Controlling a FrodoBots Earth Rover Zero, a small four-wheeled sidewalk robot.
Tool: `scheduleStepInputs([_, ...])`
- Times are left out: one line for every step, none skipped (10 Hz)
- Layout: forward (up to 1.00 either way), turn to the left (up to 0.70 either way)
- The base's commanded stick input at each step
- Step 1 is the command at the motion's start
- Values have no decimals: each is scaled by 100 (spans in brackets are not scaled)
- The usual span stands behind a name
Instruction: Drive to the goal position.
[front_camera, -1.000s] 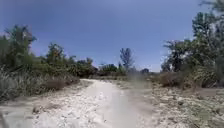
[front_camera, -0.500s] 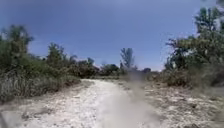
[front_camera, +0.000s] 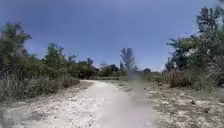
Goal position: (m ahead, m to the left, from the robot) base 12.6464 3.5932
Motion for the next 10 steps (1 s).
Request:
scheduleStepInputs([45,0])
scheduleStepInputs([45,0])
scheduleStepInputs([45,0])
scheduleStepInputs([45,0])
scheduleStepInputs([45,0])
scheduleStepInputs([45,0])
scheduleStepInputs([45,0])
scheduleStepInputs([45,0])
scheduleStepInputs([45,0])
scheduleStepInputs([45,0])
